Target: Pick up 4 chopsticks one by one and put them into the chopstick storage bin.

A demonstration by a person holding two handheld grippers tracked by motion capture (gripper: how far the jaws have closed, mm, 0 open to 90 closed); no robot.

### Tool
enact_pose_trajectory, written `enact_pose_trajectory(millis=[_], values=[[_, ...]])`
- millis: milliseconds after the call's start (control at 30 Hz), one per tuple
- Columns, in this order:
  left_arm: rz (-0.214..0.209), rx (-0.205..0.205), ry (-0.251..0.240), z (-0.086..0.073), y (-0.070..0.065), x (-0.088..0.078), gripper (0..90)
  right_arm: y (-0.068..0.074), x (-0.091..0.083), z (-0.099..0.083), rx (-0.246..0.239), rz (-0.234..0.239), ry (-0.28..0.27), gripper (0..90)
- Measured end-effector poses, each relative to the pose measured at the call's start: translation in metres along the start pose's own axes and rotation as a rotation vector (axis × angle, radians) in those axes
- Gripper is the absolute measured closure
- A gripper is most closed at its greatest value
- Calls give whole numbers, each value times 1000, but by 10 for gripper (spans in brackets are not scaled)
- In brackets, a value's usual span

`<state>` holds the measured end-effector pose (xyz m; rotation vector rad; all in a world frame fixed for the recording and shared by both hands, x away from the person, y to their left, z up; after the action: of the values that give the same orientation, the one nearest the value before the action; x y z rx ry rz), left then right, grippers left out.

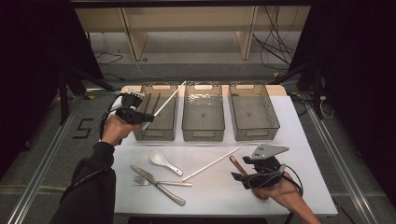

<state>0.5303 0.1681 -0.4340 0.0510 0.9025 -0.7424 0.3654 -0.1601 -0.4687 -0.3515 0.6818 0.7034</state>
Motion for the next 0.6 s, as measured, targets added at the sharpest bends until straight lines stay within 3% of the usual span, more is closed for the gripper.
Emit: enact_pose_trajectory(millis=[600], values=[[76,-76,7,0,35,7,833,0,0,0,-2,2,0,314]])
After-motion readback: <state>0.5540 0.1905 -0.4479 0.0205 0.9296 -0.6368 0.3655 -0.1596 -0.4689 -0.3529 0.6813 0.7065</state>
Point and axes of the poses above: each handheld gripper's, and its own axes: x roughly forward along the jaws, z roughly out of its top, y roughly to its left, the point moved 9 cm from there along x, roughly forward along the jaws, and after that the axes turned 9 degrees about -z, right-handed, at the moved point
